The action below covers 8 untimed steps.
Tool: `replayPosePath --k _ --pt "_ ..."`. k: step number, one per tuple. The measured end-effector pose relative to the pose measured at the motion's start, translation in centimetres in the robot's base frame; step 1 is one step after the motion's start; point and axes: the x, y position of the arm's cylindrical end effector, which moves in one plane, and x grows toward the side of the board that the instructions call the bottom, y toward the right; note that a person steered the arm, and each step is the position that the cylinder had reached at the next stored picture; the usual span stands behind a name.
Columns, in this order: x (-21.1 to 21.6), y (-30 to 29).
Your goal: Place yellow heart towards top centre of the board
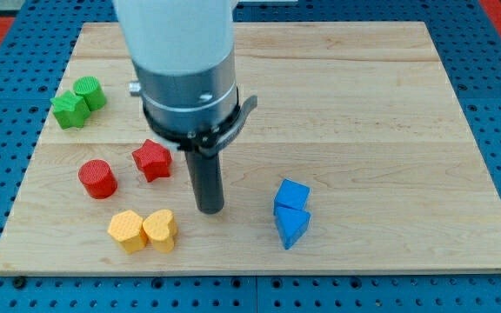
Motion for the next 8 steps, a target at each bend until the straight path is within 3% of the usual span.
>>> replayPosePath --k 2,5,6,7,8 --pt "-3.5 -12.8" --pt "3.6 -16.4" --pt "8.9 -10.9" --pt "8.6 -7.1" --pt "4.8 -3.0"
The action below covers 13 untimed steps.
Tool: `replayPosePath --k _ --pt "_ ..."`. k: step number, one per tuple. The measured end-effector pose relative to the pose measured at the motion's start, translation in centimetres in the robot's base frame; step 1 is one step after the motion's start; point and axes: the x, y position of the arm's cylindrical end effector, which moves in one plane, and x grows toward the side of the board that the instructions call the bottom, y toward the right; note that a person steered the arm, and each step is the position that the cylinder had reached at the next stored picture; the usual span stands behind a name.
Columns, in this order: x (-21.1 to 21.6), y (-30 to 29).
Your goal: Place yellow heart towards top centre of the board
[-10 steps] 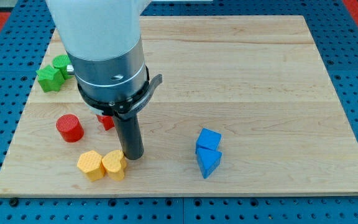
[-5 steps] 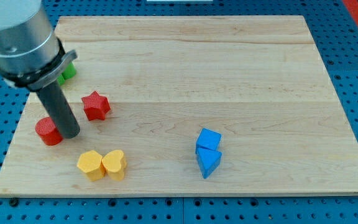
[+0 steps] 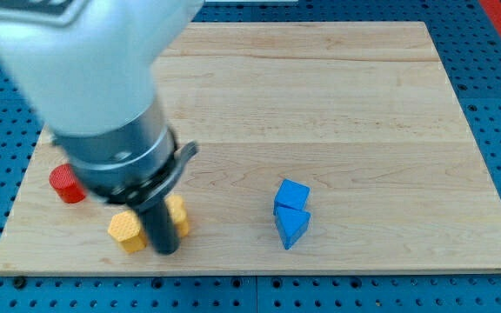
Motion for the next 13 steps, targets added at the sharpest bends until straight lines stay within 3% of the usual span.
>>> replayPosePath --k 1,2,3,4,5,6,7,8,9,10,11,12,13 --pt "-7.5 -0.4" --pt "-6.2 -1.4" --pt "-14.0 0.4" --pt "-19.8 7.4" --pt "-25.4 9.1" --pt "-18.0 14.0" --pt "-16.7 5.7" --pt "-15.8 2.0" --pt "-18.2 0.9" --pt "-25.0 1.1" --pt "-27.0 3.4" --pt "-22.5 2.7" --pt "-27.0 5.3"
